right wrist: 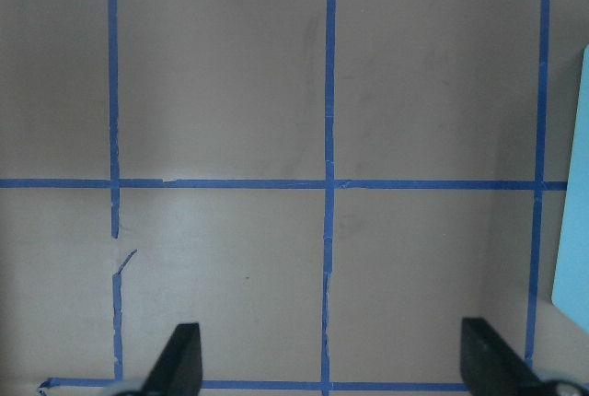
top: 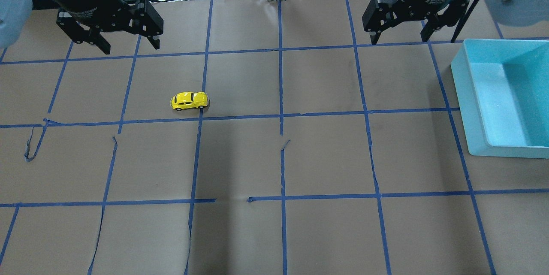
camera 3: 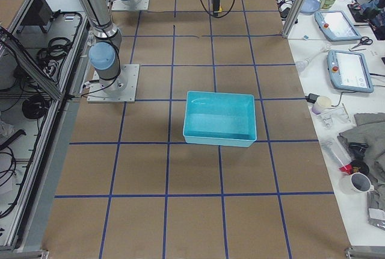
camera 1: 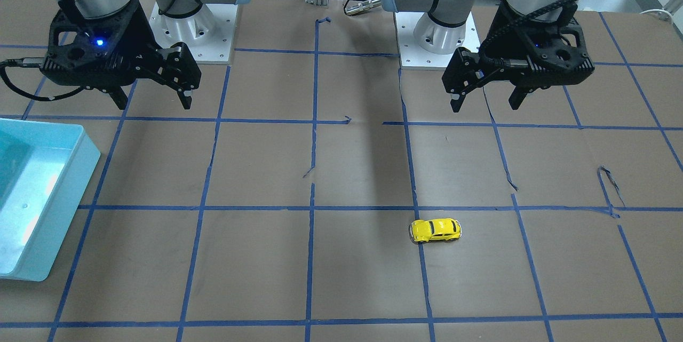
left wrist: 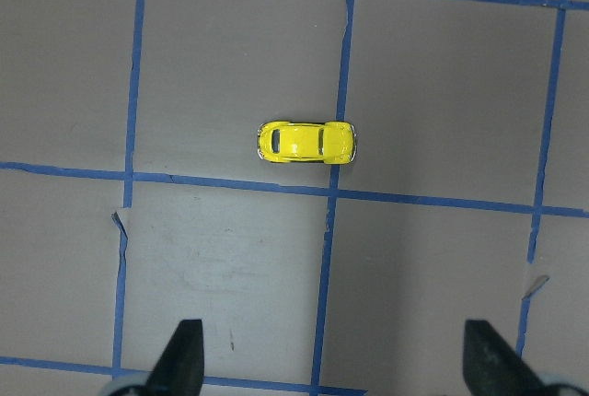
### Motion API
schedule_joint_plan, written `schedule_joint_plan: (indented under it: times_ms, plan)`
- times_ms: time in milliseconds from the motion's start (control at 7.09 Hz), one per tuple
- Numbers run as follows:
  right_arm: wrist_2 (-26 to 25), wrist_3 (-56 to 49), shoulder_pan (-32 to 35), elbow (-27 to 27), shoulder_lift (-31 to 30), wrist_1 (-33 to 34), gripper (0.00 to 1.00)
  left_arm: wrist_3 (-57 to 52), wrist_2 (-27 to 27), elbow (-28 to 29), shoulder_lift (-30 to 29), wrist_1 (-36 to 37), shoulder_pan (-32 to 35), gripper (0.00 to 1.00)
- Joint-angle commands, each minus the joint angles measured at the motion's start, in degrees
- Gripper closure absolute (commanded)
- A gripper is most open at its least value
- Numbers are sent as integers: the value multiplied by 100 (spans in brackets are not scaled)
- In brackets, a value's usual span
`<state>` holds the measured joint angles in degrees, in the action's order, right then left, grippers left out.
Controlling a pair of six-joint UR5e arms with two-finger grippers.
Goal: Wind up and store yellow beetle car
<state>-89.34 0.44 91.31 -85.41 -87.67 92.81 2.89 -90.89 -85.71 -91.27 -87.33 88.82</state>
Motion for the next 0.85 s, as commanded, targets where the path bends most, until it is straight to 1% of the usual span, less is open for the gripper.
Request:
schedule_joint_plan:
  times_ms: [0, 706]
  plan:
    - [-5, 0, 1, -2, -13, 0, 0, -17, -16, -16, -5, 102, 92, 0]
    - [4, 0, -8, 7, 5, 0, 0, 18, 37, -16, 4, 120, 101, 0]
